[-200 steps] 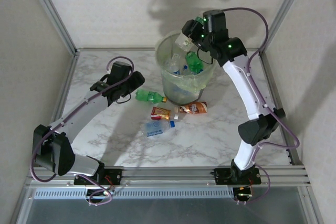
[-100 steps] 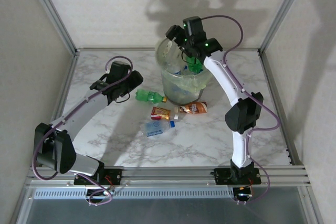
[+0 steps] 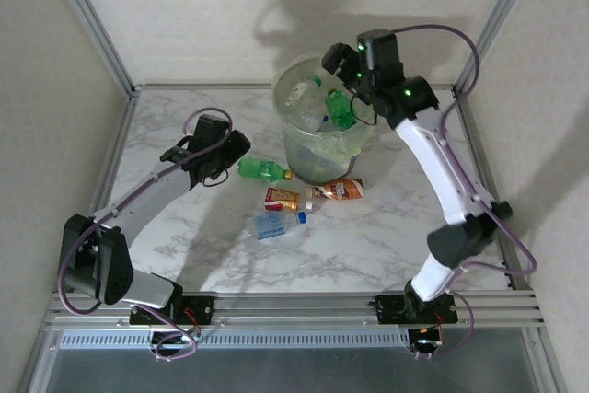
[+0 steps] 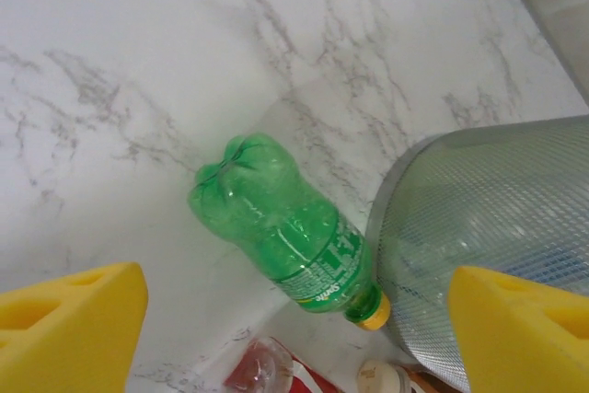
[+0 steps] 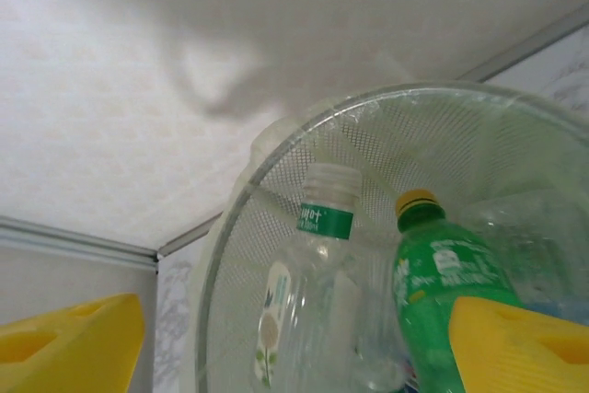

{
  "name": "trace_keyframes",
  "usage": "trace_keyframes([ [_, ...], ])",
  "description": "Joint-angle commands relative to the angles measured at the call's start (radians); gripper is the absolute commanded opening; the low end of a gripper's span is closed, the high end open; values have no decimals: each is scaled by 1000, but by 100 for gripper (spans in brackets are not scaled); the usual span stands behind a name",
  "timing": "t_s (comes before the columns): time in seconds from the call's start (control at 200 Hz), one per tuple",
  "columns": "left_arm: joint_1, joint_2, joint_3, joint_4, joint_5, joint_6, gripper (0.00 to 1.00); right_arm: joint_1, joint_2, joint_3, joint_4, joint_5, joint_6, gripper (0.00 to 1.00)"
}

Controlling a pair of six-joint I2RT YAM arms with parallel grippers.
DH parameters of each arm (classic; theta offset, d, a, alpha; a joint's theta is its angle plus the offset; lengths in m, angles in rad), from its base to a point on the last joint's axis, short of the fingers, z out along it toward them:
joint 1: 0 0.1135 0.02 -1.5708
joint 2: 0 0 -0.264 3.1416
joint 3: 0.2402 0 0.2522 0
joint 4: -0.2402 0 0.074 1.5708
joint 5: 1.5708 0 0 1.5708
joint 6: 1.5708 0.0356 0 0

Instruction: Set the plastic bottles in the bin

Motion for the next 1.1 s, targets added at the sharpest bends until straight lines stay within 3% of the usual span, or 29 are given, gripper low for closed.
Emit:
trace_keyframes([
  [0.0, -5, -18, -33, 15, -8, -99, 84, 19, -111, -98, 54, -23, -111, 86],
  [0.345, -41, 112, -18, 70, 12, -212, 84, 25, -327, -316, 69, -82, -181, 86],
  [1.096, -66, 446, 190, 52, 19, -262, 77, 25, -380, -353, 42, -54, -271, 88],
])
